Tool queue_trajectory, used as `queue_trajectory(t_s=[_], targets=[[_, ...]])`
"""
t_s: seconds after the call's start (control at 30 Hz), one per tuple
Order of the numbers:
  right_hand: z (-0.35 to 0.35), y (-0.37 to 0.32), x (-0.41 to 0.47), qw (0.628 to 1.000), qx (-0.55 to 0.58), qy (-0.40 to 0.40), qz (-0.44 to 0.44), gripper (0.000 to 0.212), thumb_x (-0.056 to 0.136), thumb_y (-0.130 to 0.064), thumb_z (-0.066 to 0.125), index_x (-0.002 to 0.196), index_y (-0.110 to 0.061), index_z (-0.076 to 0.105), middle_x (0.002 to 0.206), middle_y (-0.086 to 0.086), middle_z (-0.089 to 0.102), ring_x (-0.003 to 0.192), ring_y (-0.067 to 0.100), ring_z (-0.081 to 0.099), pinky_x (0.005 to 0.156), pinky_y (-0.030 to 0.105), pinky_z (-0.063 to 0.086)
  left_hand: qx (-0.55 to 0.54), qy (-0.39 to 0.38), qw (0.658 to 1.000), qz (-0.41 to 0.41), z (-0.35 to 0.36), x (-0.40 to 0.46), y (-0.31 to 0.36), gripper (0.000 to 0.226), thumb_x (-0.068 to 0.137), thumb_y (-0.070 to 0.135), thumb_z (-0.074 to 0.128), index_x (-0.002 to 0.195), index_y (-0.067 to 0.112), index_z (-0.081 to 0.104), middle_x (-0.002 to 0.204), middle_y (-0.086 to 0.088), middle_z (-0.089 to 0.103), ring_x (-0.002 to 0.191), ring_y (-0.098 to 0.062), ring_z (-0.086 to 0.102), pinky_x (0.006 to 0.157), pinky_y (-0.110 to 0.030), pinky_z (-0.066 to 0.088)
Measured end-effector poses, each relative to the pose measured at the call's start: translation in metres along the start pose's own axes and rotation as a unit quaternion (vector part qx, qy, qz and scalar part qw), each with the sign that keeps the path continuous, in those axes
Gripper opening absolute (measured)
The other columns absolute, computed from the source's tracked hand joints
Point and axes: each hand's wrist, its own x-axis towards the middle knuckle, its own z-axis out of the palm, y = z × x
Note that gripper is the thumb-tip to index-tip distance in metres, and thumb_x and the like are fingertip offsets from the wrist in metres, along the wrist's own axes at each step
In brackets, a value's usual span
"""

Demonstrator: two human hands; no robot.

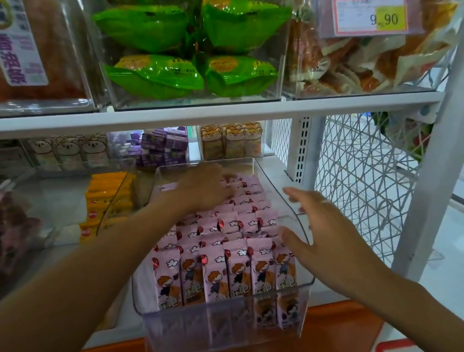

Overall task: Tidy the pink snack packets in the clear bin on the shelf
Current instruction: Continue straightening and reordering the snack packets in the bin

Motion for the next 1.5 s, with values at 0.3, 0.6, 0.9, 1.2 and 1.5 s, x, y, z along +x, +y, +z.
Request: queue_trajectory(t_s=[0.3,0.6,0.9,1.2,1.5], targets=[[0.009,-0.03,-0.014,0.971,-0.167,-0.088,-0.147,0.039,0.099,-0.038,0.034,0.136,-0.027,0.044,0.135,-0.007,0.051,0.123,0.008,0.042,0.109,0.024,0.015,-0.002,0.018,1.0,-0.007,0.006,-0.013,0.014,0.027,0.092,0.034,0.059,0.11,0.015,0.068,0.116,-0.002,0.067,0.098,-0.013,0.059,0.085,-0.025,0.043],[0.01,-0.025,-0.011,0.97,-0.168,-0.08,-0.156,0.04,0.098,-0.039,0.035,0.136,-0.029,0.043,0.134,-0.01,0.05,0.122,0.007,0.041,0.107,0.021,0.012,-0.497,0.284,0.8,-0.18,-0.019,-0.043,0.045,0.02,0.098,0.022,0.05,0.109,0.006,0.056,0.093,0.0,0.061,0.084,-0.01,0.057,0.057,-0.003,0.043],[0.006,-0.054,-0.004,0.988,0.146,0.028,-0.035,0.057,0.085,-0.066,0.043,0.135,-0.04,0.039,0.126,-0.022,0.041,0.109,-0.015,0.039,0.082,0.003,0.031,-0.574,0.307,0.755,-0.079,-0.041,-0.137,0.07,0.012,0.092,0.025,0.056,0.098,0.017,0.061,0.09,0.001,0.071,0.084,-0.007,0.069,0.068,-0.014,0.054],[0.012,-0.072,0.006,0.882,0.431,-0.052,0.183,0.031,0.089,-0.033,0.058,0.117,-0.02,0.061,0.104,-0.004,0.071,0.097,0.009,0.067,0.095,0.033,0.051,-0.518,0.22,0.825,-0.052,-0.022,-0.157,0.062,0.03,0.093,0.021,0.055,0.12,0.035,0.054,0.113,0.019,0.06,0.097,0.01,0.06,0.07,-0.007,0.049],[0.021,-0.073,0.008,0.841,0.499,-0.055,0.199,0.044,0.074,-0.037,0.068,0.113,-0.018,0.065,0.1,-0.001,0.073,0.098,0.014,0.068,0.09,0.034,0.05,-0.32,0.249,0.914,-0.029,-0.007,-0.161,0.059,0.036,0.078,0.034,0.075,0.105,0.04,0.053,0.1,0.024,0.06,0.091,0.006,0.059,0.069,-0.014,0.052]])
